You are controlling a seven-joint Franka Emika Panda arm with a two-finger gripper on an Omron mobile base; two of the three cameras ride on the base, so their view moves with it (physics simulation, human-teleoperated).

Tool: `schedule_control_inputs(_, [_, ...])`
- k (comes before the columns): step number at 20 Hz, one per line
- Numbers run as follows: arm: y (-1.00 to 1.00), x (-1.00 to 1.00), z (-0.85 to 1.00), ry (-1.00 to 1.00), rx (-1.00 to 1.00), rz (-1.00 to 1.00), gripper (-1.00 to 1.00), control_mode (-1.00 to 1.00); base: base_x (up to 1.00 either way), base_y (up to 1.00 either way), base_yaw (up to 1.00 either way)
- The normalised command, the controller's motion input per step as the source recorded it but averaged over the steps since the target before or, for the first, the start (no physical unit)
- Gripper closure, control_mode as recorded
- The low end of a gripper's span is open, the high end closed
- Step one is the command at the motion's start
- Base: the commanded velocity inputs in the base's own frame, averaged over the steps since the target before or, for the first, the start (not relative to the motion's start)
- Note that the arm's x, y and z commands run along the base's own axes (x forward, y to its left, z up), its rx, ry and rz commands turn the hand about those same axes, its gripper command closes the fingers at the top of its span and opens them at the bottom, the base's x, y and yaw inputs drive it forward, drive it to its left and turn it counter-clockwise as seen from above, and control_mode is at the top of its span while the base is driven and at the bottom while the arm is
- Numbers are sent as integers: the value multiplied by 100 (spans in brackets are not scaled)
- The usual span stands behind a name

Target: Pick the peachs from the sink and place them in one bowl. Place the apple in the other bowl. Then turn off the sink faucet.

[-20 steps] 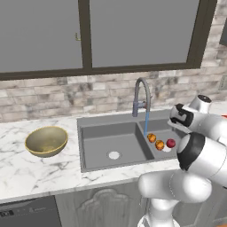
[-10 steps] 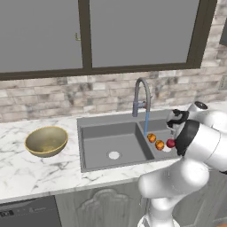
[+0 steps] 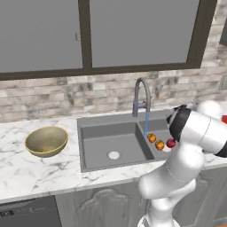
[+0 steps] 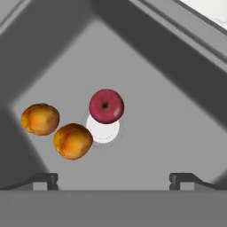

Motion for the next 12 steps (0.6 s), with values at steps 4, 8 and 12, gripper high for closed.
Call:
schedule_control_inputs(4, [0,27,-23,0,0,-1,-100,-100,0,0,0])
schedule_control_inputs(8, [-5,30,-24,1,0,0,-100,-100,0,0,0])
schedule_control_inputs(12, [-3,20,-35,0,0,0,-100,-100,0,0,0])
